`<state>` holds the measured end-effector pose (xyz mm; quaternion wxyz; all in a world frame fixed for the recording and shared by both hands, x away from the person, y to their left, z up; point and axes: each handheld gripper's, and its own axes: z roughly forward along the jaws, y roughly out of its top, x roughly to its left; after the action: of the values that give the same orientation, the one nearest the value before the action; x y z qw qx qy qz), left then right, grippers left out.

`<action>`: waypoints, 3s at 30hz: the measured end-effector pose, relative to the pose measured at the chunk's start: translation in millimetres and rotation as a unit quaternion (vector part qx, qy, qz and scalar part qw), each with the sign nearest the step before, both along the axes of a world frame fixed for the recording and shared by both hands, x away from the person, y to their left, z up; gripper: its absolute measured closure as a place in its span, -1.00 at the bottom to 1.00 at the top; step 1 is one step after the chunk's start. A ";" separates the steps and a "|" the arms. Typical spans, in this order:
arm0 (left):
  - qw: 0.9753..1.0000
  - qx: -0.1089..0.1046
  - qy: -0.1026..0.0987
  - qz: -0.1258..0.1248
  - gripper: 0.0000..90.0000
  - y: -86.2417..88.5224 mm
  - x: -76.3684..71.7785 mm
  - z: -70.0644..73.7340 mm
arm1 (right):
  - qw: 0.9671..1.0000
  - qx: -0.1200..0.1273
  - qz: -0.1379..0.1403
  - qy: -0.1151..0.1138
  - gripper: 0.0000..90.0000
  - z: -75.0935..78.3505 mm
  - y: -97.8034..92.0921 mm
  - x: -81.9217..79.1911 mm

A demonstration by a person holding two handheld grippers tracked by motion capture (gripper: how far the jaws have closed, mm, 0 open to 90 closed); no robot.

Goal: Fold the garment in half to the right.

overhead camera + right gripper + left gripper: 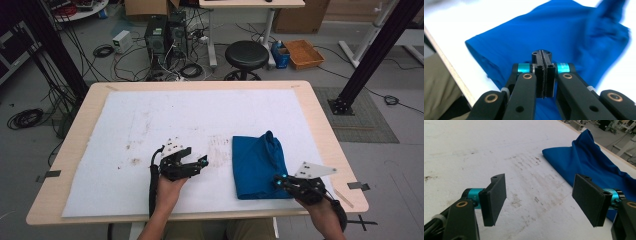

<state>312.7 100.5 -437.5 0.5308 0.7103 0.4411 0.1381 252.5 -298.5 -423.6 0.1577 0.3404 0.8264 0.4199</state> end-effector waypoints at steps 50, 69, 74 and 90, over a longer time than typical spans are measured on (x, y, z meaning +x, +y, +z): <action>1.000 0.013 0.010 0.002 -0.39 2.1 5.1 -8.1 | 0.984 0.011 -0.180 0.012 0.41 1.5 -5.9 114.5; 1.000 -0.002 0.002 -0.017 -0.41 13.2 5.6 -4.1 | 0.995 0.019 -0.093 0.024 -0.41 -0.3 -6.1 109.1; 1.000 -0.001 0.003 -0.019 -0.41 16.6 5.6 -3.7 | 0.999 0.013 -0.030 0.013 -0.51 1.7 -7.8 76.3; 1.000 -0.003 0.004 -0.024 -0.41 17.8 1.2 -2.6 | 1.000 0.000 0.022 0.016 -0.07 -4.9 11.9 34.5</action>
<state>313.9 118.3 -440.1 0.5343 0.7197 0.4267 0.1206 287.0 -286.6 -428.5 0.1349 0.3288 0.8360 0.4181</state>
